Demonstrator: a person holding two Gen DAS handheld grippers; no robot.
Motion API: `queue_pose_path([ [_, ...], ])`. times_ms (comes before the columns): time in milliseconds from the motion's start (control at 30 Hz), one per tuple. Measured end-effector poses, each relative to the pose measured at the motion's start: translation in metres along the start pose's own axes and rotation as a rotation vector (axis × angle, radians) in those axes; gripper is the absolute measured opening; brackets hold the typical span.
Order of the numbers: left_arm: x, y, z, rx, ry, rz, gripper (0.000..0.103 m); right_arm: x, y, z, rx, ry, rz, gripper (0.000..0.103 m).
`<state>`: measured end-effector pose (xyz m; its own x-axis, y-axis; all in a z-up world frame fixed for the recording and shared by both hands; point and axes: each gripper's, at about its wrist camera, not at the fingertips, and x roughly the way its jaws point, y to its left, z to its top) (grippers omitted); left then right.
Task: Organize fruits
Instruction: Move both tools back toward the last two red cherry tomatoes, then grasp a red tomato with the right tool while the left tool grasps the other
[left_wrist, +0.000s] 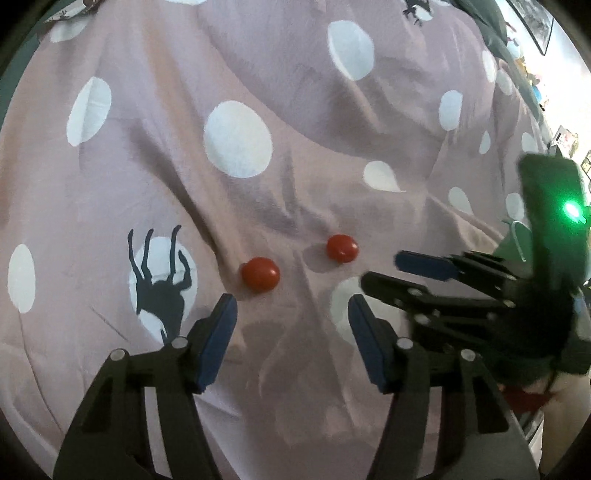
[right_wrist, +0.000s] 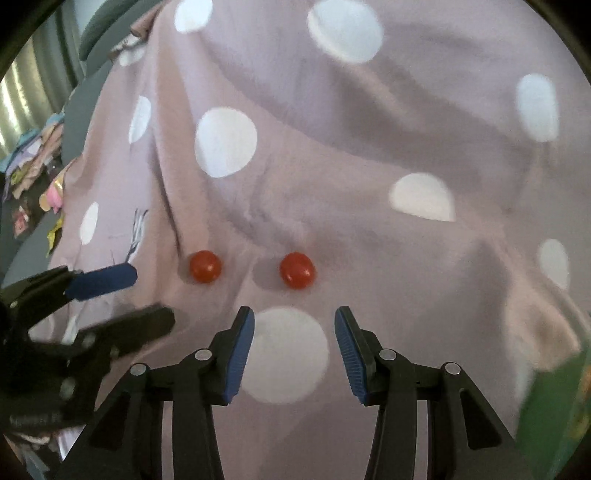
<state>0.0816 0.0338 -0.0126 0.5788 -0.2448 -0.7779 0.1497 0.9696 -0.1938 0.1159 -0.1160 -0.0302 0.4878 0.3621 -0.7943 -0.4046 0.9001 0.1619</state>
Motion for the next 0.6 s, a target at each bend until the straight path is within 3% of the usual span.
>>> queue_pose_path([
  [233,0.02,0.004,0.006,0.023,0.034,0.012,0.06,0.039,-0.003,0.018,0.002,0.028,-0.002,0.047],
  [367,0.029,0.006,0.011,0.031,0.051,0.023,0.059,0.042,-0.002,0.019,-0.014,-0.006,-0.052,0.027],
  [467,0.037,0.009,0.015,0.03,0.067,0.028,0.058,0.037,-0.006,0.014,-0.011,-0.028,-0.074,0.026],
  [600,0.046,0.006,0.024,0.058,0.084,0.069,0.057,0.022,-0.025,0.005,0.092,-0.029,-0.042,0.026],
])
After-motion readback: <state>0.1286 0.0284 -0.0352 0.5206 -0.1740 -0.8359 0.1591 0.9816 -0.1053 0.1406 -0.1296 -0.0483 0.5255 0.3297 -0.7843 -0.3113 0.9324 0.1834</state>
